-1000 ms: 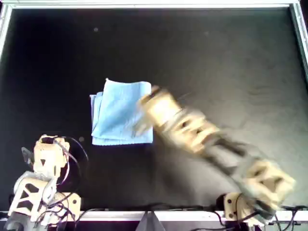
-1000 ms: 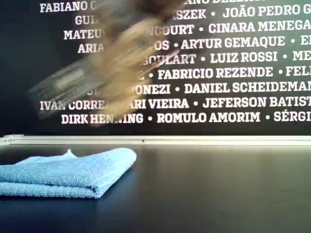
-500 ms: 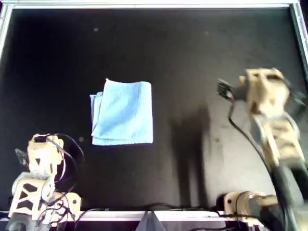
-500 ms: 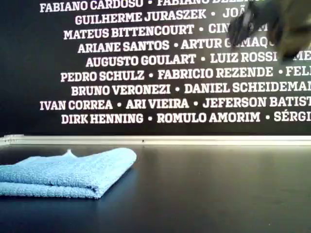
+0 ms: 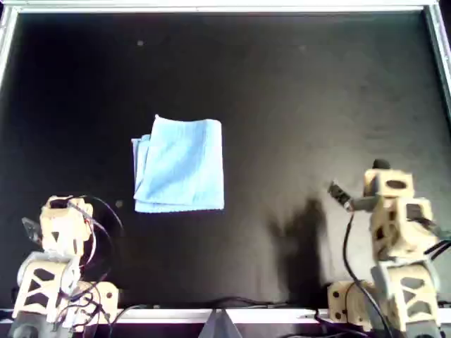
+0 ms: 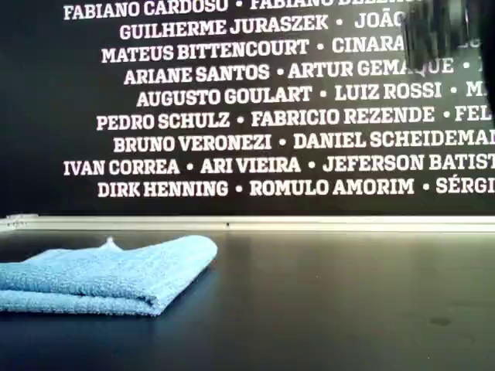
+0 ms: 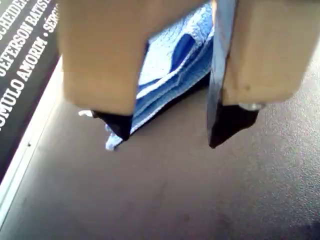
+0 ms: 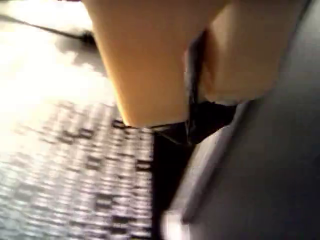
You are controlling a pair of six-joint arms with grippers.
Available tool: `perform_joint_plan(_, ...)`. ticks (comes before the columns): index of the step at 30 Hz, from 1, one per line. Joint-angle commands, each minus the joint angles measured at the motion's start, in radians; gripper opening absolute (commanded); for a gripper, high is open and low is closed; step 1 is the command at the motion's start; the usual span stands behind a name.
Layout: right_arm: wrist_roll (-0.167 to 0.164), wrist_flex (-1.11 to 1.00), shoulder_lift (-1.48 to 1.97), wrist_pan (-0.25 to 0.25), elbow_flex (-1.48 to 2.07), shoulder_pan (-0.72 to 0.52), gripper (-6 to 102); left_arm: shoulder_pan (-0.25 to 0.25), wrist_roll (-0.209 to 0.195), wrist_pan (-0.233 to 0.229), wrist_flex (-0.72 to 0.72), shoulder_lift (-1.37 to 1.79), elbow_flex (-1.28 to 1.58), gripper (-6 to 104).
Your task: Fold a cloth
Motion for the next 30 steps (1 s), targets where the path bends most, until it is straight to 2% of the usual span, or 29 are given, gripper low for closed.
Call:
perform_joint_plan(1, -0.003, -0.048, 0.034, 0.009, 0.031, -0.008, -2, 0.012, 0.012, -0.003, -0.021, 0.012, -0.029, 53)
perform_joint_plan(5, -0.003, -0.048, 0.034, 0.009, 0.112, -0.008, -2, 0.011, 0.012, 0.003, -0.011, 0.011, 0.000, 53)
perform_joint_plan(7, 0.014, -0.020, 0.032, 0.011, 0.123, -0.020, -2, 0.011, 0.002, 0.008, -0.006, 0.005, 0.014, 53)
perform_joint_plan(10, 0.015, 0.025, 0.032, 0.014, 0.121, -0.057, -2, 0.011, 0.002, -0.006, -0.005, 0.005, 0.015, 53)
perform_joint_plan(18, 0.020, 0.281, 0.031, -0.006, 0.121, -0.048, -2, 0.011, -0.002, 0.011, 0.106, 0.015, 0.015, 53)
perform_joint_plan(20, 0.054, 0.331, 0.031, -0.008, 0.121, -0.046, -2, 0.011, -0.003, 0.009, 0.107, 0.015, 0.015, 53)
perform_joint_plan(23, 0.161, 0.390, 0.031, -0.006, 0.121, -0.046, -2, 0.011, -0.003, 0.011, 0.107, 0.015, 0.015, 53)
perform_joint_plan(25, 0.202, 0.413, 0.031, -0.006, 0.121, -0.044, -2, 0.009, -0.003, 0.011, 0.107, 0.014, 0.015, 53)
perform_joint_plan(30, 0.212, 0.416, 0.031, -0.005, 0.121, -0.043, -2, 0.009, 0.000, 0.011, 0.107, 0.012, 0.015, 53)
